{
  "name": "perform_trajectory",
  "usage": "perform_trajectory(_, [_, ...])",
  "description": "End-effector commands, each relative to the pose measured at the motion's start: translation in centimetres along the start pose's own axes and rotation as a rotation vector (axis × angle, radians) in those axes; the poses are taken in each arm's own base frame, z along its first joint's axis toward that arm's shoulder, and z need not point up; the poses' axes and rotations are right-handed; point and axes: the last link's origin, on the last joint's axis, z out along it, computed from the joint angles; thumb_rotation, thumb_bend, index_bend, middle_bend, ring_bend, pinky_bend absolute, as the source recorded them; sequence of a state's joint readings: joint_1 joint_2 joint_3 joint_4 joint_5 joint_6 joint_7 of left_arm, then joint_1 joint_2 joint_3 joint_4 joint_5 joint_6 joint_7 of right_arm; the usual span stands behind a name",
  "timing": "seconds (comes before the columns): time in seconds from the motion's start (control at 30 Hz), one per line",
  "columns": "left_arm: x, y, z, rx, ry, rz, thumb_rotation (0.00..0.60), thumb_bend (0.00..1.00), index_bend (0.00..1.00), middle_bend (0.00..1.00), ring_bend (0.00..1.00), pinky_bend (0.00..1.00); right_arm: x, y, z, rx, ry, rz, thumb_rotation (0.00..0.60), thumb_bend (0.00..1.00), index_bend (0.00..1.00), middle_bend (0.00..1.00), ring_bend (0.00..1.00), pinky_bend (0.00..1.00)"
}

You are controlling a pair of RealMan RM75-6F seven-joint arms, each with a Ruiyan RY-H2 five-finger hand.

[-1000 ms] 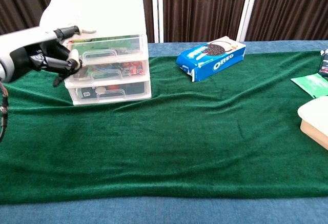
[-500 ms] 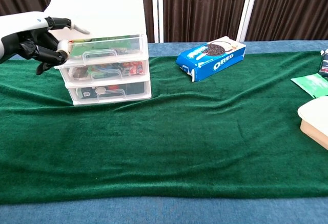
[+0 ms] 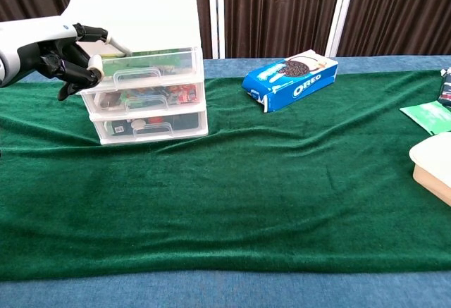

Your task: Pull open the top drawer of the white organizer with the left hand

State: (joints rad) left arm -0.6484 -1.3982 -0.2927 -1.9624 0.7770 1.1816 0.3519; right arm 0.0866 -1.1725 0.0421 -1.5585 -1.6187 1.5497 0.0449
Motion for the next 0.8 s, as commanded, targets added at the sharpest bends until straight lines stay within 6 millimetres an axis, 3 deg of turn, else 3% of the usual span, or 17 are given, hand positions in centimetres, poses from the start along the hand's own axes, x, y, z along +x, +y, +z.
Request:
perform_trajectory(0.03, [-0.03, -0.04, 0.11, 0.007, -0.005, 0.003, 0.6, 0.96, 0.18, 0.84, 0.75, 0.73, 0.0, -0.02, 0.01, 0.001, 0.001, 0.0, 0.6, 0.04, 0.0, 0.0, 0.0, 0.0])
perform_trajectory(0.4, [-0.26, -0.43, 0.64, 0.035, -0.011, 0.018, 0.6, 0.96, 0.18, 0.84, 0.75, 0.73, 0.02, 0.02, 0.0, 0.001, 0.001, 0.0, 0.6, 0.04, 0.0, 0.0, 0.0, 0.0])
perform_trajectory(0.8, [-0.03, -0.04, 0.26, 0.021, -0.018, 0.004, 0.6, 0.96, 0.34, 0.84, 0.75, 0.73, 0.05, 0.02, 0.0, 0.002, 0.004, 0.001, 0.6, 0.04, 0.0, 0.0, 0.0, 0.0])
